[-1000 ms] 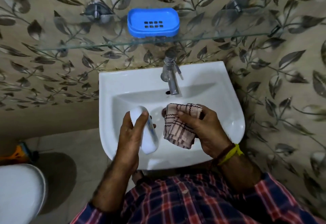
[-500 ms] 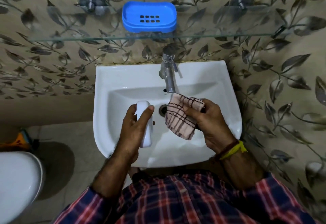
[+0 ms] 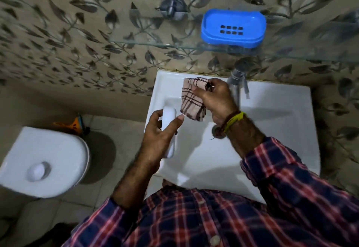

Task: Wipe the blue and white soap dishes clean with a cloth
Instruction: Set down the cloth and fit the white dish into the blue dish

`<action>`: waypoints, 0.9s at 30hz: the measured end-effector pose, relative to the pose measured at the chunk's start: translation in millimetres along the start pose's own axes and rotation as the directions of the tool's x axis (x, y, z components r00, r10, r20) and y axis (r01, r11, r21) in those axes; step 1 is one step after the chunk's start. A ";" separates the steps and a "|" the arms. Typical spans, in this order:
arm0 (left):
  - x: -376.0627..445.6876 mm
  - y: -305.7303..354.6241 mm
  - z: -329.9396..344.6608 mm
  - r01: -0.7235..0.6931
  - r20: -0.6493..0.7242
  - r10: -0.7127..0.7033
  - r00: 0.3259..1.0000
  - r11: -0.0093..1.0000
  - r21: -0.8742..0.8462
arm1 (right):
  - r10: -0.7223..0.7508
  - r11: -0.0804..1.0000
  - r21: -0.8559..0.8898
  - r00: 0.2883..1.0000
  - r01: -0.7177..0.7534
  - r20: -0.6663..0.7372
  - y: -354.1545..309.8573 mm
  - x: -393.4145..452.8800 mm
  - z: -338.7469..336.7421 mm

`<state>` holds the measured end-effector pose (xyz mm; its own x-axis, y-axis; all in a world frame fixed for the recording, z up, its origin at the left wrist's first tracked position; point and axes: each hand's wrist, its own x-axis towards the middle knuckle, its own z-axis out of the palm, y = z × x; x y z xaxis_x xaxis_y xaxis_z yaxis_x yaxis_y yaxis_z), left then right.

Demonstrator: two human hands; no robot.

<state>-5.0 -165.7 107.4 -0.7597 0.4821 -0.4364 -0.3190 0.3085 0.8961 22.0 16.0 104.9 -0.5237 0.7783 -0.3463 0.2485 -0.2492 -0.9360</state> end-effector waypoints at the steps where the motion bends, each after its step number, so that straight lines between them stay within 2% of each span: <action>1: 2.2 0.9 -4.0 -0.003 0.001 0.003 1.000 1.000 -0.002 | 0.005 1.000 -0.003 1.000 -0.005 -0.001 0.6 9.5 10.2; 8: 21.5 3.4 -24.0 0.020 0.019 -0.021 1.000 1.000 0.009 | -0.011 0.999 0.042 0.996 0.007 0.083 6.2 79.8 64.1; 9: 23.8 3.2 -25.4 0.018 0.019 -0.018 1.000 1.000 0.012 | -0.029 0.999 -0.019 0.998 0.030 0.050 10.8 87.5 66.1; 10: 26.4 2.8 -27.7 0.012 0.018 -0.013 1.000 1.000 0.015 | -0.063 0.986 -0.157 0.998 0.060 -0.016 16.0 95.1 67.1; 12: 30.0 0.8 -32.2 0.001 0.024 -0.002 1.000 1.000 0.026 | -0.192 0.860 -0.500 0.973 0.102 -0.132 27.2 103.4 65.2; 13: 31.2 -0.5 -34.3 -0.002 0.025 0.002 1.000 1.000 0.031 | -0.250 0.785 -0.608 0.958 0.116 -0.141 32.0 103.8 65.1; 15: 33.2 -3.5 -37.7 -0.006 0.025 0.005 1.000 1.000 0.030 | -0.305 0.731 -0.669 0.942 0.136 -0.141 36.5 100.8 68.5; 19: 38.5 -4.6 -38.6 -0.034 0.022 0.033 0.999 0.998 0.053 | -0.353 0.770 -0.612 0.918 0.178 -0.178 34.4 82.8 69.6; 22: 40.8 -0.2 -34.5 -0.069 0.024 0.068 0.997 0.997 0.045 | -0.330 0.881 -0.415 0.924 0.228 -0.194 28.9 49.9 56.6; 24: 41.3 2.6 -30.2 -0.084 0.038 0.082 0.996 0.996 0.038 | -0.275 0.926 -0.304 0.951 0.224 -0.139 27.2 23.2 45.0; 27: 37.1 9.1 -18.9 -0.092 0.088 0.087 0.992 0.994 0.057 | -0.126 0.983 -0.136 0.992 0.126 0.010 23.5 -17.6 21.5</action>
<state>-46.9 -160.5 101.0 -0.7317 0.5772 -0.3625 -0.2153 0.3089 0.9264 19.5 -16.0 87.7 -0.5588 0.7978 -0.2266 0.2891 -0.0687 -0.9548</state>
